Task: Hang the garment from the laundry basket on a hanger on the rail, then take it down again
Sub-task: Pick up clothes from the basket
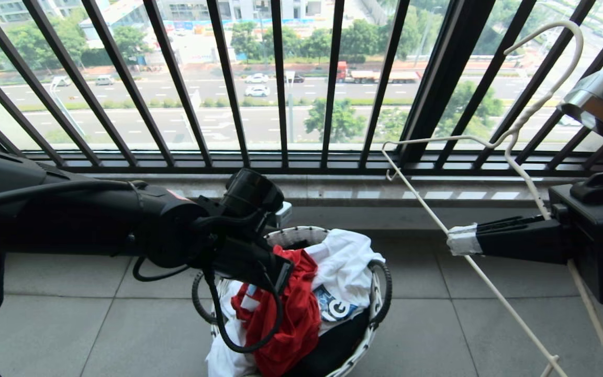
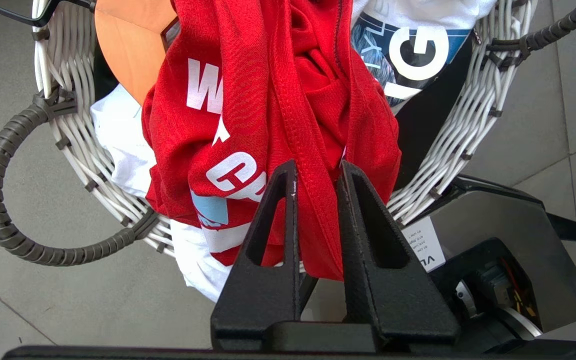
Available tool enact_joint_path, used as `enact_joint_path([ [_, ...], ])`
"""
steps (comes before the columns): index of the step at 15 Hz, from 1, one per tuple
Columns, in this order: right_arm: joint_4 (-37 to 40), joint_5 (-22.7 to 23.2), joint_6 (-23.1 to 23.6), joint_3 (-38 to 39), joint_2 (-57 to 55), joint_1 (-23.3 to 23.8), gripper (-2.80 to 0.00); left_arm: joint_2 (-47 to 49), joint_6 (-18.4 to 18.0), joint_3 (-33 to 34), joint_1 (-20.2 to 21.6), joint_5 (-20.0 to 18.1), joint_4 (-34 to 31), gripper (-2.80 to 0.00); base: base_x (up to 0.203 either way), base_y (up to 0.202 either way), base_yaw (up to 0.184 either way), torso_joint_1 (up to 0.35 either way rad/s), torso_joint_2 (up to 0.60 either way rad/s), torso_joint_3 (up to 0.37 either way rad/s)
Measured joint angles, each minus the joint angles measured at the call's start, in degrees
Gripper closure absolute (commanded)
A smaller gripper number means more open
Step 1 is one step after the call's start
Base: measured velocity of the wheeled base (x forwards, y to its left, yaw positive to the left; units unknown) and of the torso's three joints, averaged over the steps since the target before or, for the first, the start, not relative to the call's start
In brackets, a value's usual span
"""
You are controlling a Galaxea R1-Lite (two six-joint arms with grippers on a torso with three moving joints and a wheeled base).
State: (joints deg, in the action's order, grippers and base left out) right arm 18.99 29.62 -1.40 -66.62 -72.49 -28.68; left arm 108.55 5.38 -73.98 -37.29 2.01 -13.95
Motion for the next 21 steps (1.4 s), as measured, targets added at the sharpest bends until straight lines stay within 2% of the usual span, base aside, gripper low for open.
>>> enact_joint_path([
  [2,0.00,0.00,0.00,0.00,-0.11,0.05,0.00,0.86,-0.22,0.10,-0.07,1.58,0.57,-2.80,0.000,0.000,0.000,0.000,0.00,0.000],
  [5,-0.01,0.00,0.00,0.00,-0.15,0.05,0.00,3.25,-0.37,0.02,-0.07,7.14,3.23,-2.80,0.000,0.000,0.000,0.000,0.00,0.000],
  [9,-0.01,0.00,0.00,0.02,-0.22,0.05,0.00,5.10,-0.50,0.01,0.00,9.36,3.57,-2.80,0.000,0.000,0.000,0.000,0.00,0.000],
  [12,-0.01,0.00,0.01,0.02,-0.22,0.05,0.00,5.79,-0.58,-0.03,0.02,9.51,3.56,-2.80,0.000,0.000,0.000,0.000,0.00,0.000],
  [13,-0.02,0.00,-0.02,0.02,-0.22,0.05,0.00,6.00,-0.59,-0.03,0.03,9.49,3.58,0.00,0.000,0.000,0.000,0.000,0.00,0.000],
  [21,-0.02,0.00,0.00,0.02,-0.22,0.05,0.00,5.78,-0.82,0.20,0.17,9.50,4.15,0.00,0.000,0.000,0.000,0.000,0.00,0.000],
])
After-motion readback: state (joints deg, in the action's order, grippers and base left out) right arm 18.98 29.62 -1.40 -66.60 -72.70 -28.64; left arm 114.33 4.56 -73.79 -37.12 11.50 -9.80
